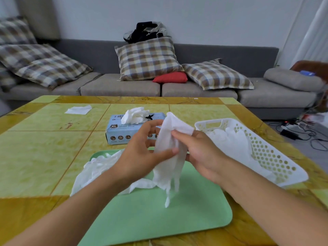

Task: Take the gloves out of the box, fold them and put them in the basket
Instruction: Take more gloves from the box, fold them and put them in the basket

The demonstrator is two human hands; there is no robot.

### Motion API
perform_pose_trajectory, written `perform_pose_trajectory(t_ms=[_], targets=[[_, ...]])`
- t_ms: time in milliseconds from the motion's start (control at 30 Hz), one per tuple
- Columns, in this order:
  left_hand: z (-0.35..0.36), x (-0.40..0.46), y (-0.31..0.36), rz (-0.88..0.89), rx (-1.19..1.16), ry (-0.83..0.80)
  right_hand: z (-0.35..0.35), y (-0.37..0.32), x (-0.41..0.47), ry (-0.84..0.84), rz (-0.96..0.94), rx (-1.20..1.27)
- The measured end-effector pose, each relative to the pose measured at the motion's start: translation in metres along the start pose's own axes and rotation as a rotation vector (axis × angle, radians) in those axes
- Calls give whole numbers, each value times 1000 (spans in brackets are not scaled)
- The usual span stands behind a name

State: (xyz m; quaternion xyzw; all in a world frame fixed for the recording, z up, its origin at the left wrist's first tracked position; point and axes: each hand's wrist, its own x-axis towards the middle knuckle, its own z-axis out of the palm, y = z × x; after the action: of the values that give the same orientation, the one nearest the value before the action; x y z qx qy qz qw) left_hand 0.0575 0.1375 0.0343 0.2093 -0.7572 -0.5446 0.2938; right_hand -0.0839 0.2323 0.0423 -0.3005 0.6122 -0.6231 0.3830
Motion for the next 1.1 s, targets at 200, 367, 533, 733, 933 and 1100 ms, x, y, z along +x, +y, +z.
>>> perform_pose_trajectory(t_ms=[200, 367, 533, 733, 933, 1100], targets=[[-19, 8, -4, -303, -253, -299, -19, -18, 1, -269, 218, 215], [-20, 8, -6, -245, -169, -223, -26, -21, 0, -235, 166, 34], [-25, 9, 0, -236, -217, -186, -22, -22, -6, -207, 119, 78], [-32, 0, 12, -315, -281, -372, -23, -27, -9, -258, 119, 124], [-21, 1, 14, -234, -174, -291, -30, -27, -8, -326, 204, 26], [-15, 7, -9, -441, -52, -218, -33, 1, 10, -257, 421, -161]])
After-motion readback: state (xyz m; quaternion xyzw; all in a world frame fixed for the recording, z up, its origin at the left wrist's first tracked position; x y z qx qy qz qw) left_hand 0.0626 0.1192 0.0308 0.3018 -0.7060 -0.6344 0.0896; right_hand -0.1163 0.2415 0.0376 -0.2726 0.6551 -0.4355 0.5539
